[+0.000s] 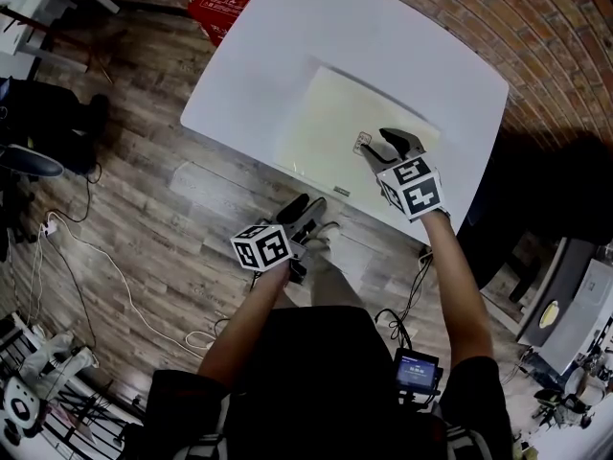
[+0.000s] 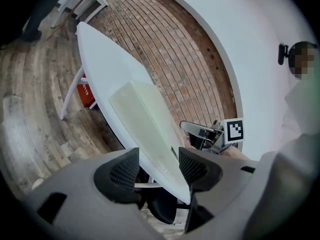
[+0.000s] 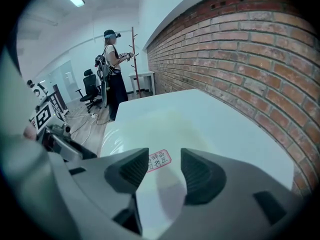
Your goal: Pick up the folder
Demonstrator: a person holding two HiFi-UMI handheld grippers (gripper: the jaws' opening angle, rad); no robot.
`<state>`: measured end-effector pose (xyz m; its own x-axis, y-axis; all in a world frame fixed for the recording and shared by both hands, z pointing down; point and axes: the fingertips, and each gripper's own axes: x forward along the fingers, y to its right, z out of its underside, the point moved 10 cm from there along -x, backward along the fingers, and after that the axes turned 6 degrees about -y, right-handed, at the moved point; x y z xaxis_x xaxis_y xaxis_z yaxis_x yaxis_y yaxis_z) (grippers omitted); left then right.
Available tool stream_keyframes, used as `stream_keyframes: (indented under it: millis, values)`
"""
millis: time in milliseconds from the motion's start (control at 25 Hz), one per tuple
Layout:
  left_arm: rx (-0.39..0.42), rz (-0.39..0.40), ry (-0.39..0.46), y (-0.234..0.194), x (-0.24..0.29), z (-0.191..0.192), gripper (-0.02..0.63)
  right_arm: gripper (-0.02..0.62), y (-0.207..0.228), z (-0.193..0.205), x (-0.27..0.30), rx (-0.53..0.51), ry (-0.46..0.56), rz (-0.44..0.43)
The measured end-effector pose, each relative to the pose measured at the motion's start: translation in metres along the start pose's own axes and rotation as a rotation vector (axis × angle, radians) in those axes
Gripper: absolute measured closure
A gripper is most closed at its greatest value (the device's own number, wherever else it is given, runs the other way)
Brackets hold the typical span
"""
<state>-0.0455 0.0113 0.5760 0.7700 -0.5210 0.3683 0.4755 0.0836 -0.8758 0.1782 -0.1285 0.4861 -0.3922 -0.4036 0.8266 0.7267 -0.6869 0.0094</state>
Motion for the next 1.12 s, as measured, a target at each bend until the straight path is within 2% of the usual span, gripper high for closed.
stream_keyframes:
  millis: [160, 280, 560, 800, 1120]
  values:
    - [-0.062, 0.027, 0.028, -0.001, 0.005, 0.008, 0.350, 0.374, 0.002, 0.002, 0.007, 0.018, -0.018, -0.029]
    - [-0.080, 0.041, 0.046, 0.000, 0.008, 0.013, 0.330, 0.350, 0.001, 0.005, 0.012, 0.013, -0.038, -0.045]
    - [-0.114, 0.050, 0.051, 0.000, 0.014, 0.016, 0.304, 0.344, -0.003, 0.011, 0.019, 0.006, -0.067, -0.040]
    - [-0.157, 0.067, 0.065, -0.001, 0.017, 0.021, 0.285, 0.342, -0.004, 0.013, 0.018, 0.014, -0.054, -0.034]
    - [-0.171, 0.059, 0.065, -0.009, 0.018, 0.022, 0.278, 0.342, -0.015, 0.017, 0.019, -0.005, -0.033, -0.042]
